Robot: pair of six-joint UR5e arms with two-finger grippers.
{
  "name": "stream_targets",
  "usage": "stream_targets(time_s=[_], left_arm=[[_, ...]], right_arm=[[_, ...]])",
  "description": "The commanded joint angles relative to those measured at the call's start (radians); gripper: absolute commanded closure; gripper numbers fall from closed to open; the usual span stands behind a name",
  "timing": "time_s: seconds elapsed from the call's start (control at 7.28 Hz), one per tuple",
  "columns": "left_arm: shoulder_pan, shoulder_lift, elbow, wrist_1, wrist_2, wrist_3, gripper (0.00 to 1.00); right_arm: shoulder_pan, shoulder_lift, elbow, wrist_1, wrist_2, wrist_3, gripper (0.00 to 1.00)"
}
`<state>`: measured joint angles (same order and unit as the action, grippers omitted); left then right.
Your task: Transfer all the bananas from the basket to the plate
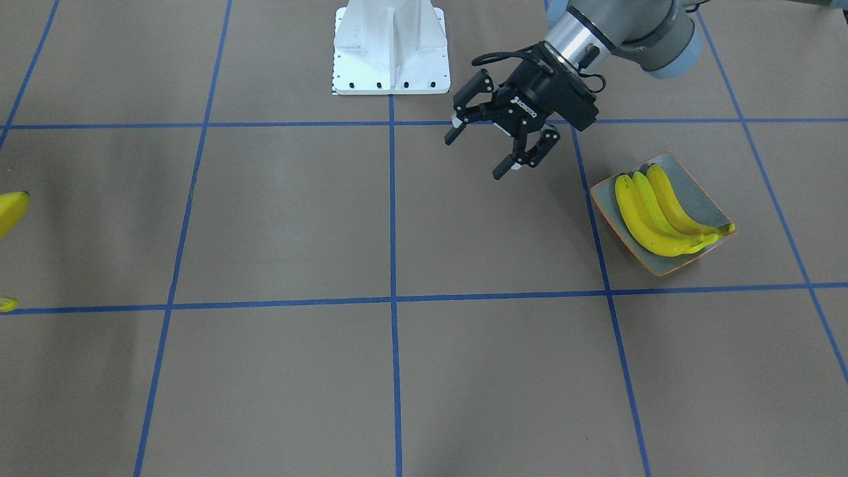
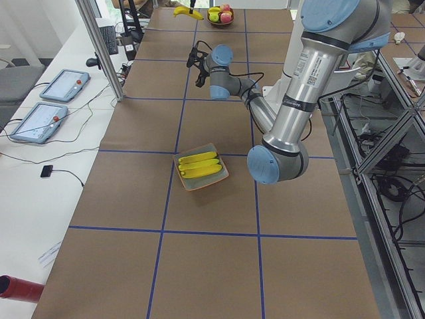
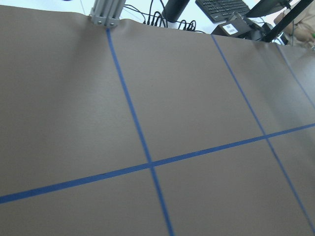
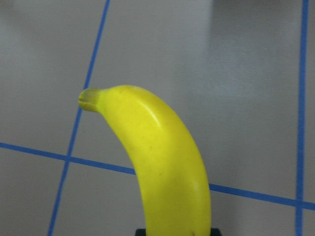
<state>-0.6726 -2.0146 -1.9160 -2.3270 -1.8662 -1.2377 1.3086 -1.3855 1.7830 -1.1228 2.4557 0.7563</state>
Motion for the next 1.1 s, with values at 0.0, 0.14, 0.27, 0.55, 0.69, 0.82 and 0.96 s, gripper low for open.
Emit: stream_targets(time_s=[0.0, 0.14, 0.27, 0.55, 0.69, 0.82, 0.96], left_arm=[[0.024, -0.113, -0.003, -0.005, 0.002, -0.164, 0.0], [0.024, -0.13, -0.005, -0.021, 0.004, -0.215, 0.0], [0.022, -0.13, -0.002, -0.055, 0.01, -0.239, 0.0], [0.022, -0.135, 0.005, -0.083, 0.056, -0.256, 0.0], [0.022, -0.133, 0.011, -0.083, 0.058, -0.255, 0.0], [0.024, -0.131, 0.015, -0.083, 0.056, -0.255, 0.0], [0.024, -0.13, 0.014, -0.098, 0.056, -0.256, 0.0]], right_arm=[[-0.139, 0.165, 0.029, 0.021, -0.079, 0.323, 1.0], [-0.238, 0.196, 0.07, 0.067, -0.2, 0.475, 1.0], [-0.308, 0.213, 0.122, 0.078, -0.272, 0.567, 1.0], [-0.441, 0.245, 0.217, 0.084, -0.393, 0.664, 1.0], [-0.474, 0.259, 0.24, 0.086, -0.403, 0.67, 1.0], [-0.495, 0.26, 0.271, 0.103, -0.403, 0.676, 1.0], [-0.509, 0.258, 0.27, 0.148, -0.405, 0.722, 1.0]])
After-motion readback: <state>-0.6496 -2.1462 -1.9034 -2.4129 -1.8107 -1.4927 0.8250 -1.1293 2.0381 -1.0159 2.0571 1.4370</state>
